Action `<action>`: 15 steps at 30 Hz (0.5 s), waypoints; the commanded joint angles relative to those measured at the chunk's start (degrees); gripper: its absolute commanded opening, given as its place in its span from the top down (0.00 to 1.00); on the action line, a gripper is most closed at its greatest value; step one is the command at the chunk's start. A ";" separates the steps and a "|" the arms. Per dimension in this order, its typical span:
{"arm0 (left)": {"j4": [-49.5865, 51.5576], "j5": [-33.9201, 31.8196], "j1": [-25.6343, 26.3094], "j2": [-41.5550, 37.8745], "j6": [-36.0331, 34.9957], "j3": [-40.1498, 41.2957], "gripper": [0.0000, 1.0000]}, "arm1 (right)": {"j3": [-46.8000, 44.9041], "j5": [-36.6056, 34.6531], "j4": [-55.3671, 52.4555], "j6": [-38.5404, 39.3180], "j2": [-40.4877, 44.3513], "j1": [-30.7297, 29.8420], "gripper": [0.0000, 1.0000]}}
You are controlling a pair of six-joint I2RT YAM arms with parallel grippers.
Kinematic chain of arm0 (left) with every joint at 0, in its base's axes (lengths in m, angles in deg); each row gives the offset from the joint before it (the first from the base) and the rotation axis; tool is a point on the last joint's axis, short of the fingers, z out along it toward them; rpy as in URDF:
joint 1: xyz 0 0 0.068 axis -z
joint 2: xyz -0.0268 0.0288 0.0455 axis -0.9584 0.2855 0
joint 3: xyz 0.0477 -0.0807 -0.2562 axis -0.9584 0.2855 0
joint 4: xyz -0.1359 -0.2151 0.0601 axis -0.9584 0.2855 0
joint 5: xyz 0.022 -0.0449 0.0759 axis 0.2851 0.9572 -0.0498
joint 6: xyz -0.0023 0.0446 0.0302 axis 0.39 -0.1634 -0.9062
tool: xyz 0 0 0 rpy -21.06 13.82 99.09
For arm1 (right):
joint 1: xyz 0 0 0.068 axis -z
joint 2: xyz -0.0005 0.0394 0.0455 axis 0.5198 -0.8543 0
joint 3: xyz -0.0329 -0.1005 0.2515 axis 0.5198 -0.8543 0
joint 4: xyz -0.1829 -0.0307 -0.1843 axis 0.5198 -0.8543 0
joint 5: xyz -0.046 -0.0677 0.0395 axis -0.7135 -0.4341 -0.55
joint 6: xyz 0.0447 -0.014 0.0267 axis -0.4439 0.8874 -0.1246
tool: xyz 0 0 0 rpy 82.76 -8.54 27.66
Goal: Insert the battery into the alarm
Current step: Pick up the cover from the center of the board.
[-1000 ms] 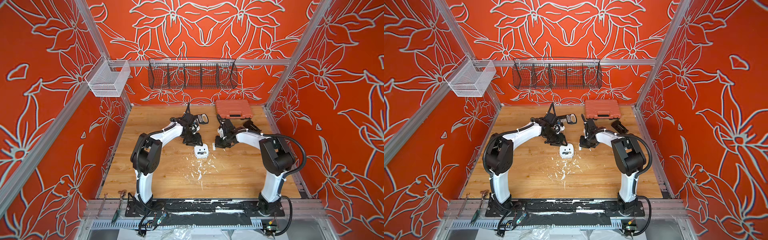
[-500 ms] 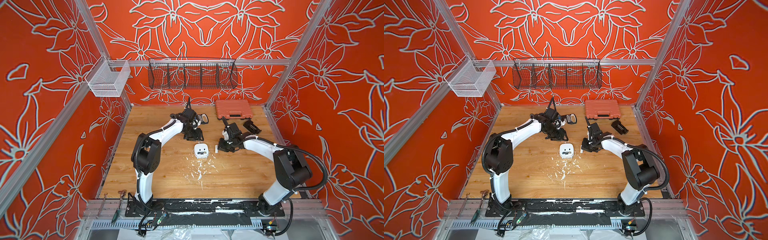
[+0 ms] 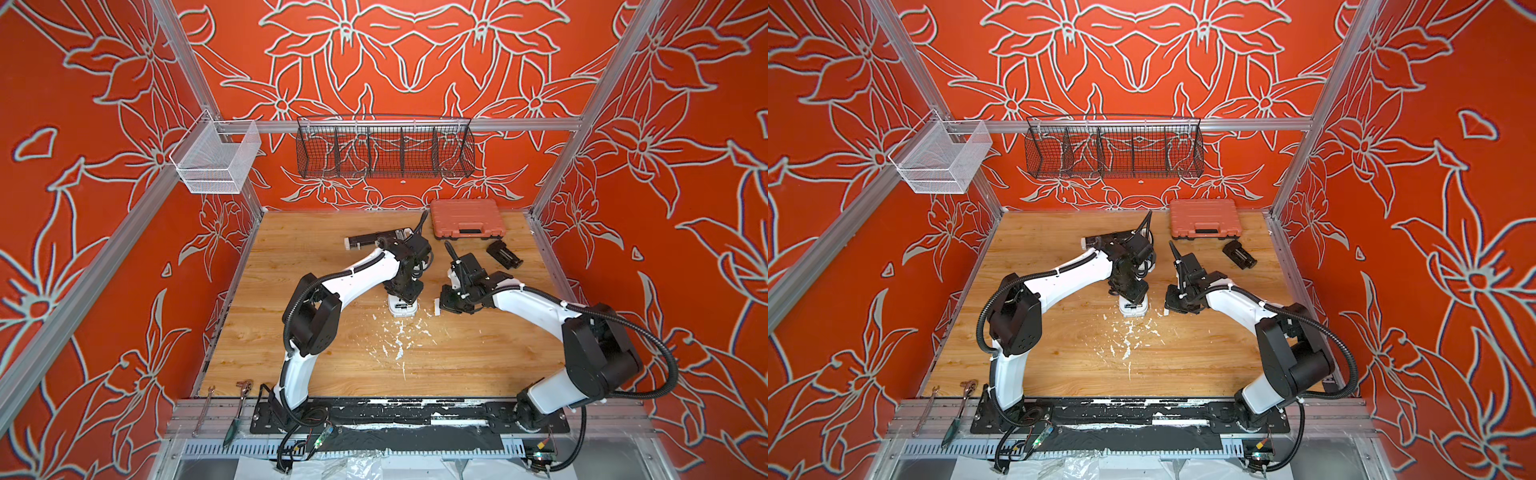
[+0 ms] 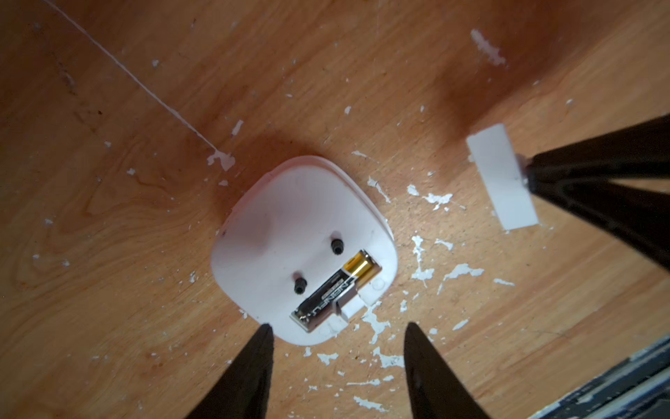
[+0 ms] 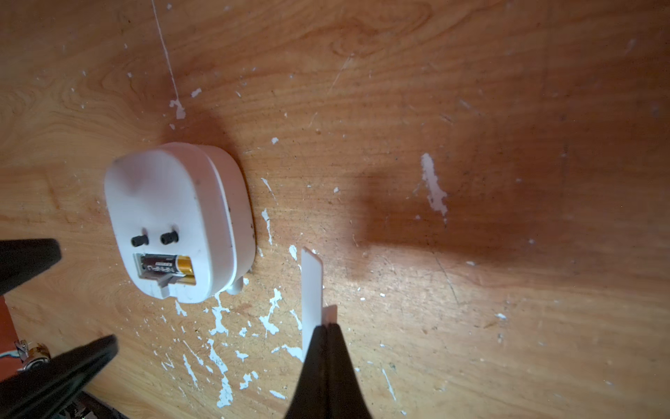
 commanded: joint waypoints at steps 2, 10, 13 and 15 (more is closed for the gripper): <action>0.84 -8.69 3.37 -3.77 -5.84 4.48 0.44 | -1.92 -2.83 -2.45 -0.53 2.86 0.51 1.00; -11.33 -22.61 11.54 -7.37 -12.44 13.82 0.40 | -2.87 -3.45 -3.97 0.08 5.58 2.08 1.00; -13.66 -24.01 12.67 -7.07 -14.72 14.67 0.37 | -2.85 -3.61 -4.55 0.35 6.22 2.59 1.00; -13.24 -25.72 12.60 -5.39 -14.89 13.64 0.37 | -2.87 -3.71 -4.89 0.51 6.47 2.73 1.00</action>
